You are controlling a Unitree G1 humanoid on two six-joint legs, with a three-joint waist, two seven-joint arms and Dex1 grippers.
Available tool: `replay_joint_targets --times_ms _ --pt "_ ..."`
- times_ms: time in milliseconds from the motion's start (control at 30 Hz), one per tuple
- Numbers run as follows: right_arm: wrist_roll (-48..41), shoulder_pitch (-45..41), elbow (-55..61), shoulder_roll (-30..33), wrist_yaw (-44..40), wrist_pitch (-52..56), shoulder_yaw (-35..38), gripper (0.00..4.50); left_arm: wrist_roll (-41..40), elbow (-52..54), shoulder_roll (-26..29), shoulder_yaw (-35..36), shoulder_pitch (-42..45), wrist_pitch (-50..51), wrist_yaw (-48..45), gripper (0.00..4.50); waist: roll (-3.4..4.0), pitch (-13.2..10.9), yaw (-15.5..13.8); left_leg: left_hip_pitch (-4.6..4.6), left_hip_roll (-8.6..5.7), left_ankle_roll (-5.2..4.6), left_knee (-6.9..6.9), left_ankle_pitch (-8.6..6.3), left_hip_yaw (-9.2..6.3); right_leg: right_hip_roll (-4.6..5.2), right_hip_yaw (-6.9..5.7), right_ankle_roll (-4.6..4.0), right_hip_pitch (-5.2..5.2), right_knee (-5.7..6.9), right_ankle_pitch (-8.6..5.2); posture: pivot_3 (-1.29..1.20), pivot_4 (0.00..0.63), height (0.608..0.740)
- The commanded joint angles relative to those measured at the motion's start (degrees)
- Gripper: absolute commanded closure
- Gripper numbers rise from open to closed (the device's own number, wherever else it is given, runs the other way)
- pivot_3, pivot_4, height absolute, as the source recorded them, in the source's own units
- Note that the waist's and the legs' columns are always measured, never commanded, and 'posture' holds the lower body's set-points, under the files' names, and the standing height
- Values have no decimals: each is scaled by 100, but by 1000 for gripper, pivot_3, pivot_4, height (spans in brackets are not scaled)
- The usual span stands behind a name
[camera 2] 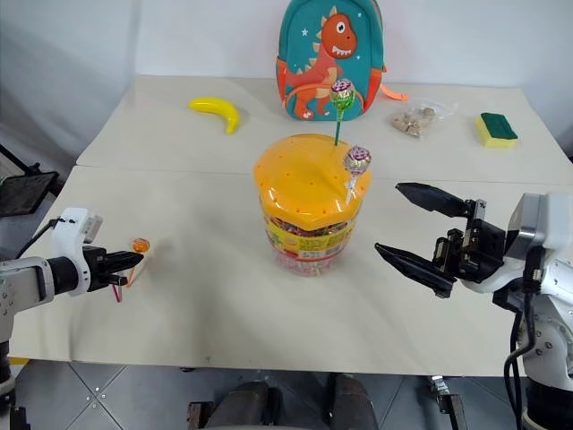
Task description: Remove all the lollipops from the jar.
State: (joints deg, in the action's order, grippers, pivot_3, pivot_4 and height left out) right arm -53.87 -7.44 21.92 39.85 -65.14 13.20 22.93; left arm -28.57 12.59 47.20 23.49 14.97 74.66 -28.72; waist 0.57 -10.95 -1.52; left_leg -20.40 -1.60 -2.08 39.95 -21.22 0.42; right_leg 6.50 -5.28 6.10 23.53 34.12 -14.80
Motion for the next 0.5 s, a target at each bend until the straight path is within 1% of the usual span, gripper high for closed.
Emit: replay_joint_targets --times_ms 33,100,133,200,233,300,400,467,500 --pt "-11 92 43 102 -29 -2 233 0 15 -30 91 -10 -70 -335 -144 3154 0 0 14 0 0 0 -1 0 1 -1 0 0 0 0 0 0 150 740" --pt "-23 207 47 192 -28 84 330 0 -25 -108 116 41 -40 -586 -289 2535 0 0 9 0 1 0 0 0 1 -1 0 0 0 -2 0 0 150 740" --pt "107 335 50 346 115 245 383 0 -160 -129 160 101 -89 -837 -627 2233 1 -1 8 0 0 0 0 0 2 -1 0 0 0 -1 0 0 150 740" --pt "338 497 54 556 529 513 460 0 -229 -145 329 130 -381 -1812 -1514 1643 1 -1 12 -1 0 0 0 0 5 0 0 -1 1 -3 0 0 150 740" --pt "357 523 69 590 642 563 479 0 -222 -227 330 199 -468 -2259 -1782 1337 2 -1 16 -1 1 1 -1 -1 6 0 1 -1 1 -4 -1 0 150 740" --pt "125 544 175 583 555 616 533 0 -282 -497 261 463 -564 -3009 -2230 767 2 -1 16 -1 3 3 -1 -2 10 1 1 -5 3 -9 -2 0 150 740" --pt "-133 350 337 648 454 808 392 0 -565 -769 246 819 -686 -4220 -3416 767 6 -2 29 -1 11 6 -1 -3 13 -1 -3 -9 5 -12 -5 0 150 740" --pt "-239 118 402 629 503 903 257 0 -658 -808 340 843 -734 -4567 -3881 767 7 -3 34 0 13 6 -1 -3 19 -3 -3 -10 6 -10 -6 0 150 740" --pt "-327 -126 469 557 632 977 113 0 -858 -735 264 917 -606 -4722 -4028 767 7 -3 36 0 13 6 0 -3 20 -3 -2 -10 6 -11 -6 0 150 740"
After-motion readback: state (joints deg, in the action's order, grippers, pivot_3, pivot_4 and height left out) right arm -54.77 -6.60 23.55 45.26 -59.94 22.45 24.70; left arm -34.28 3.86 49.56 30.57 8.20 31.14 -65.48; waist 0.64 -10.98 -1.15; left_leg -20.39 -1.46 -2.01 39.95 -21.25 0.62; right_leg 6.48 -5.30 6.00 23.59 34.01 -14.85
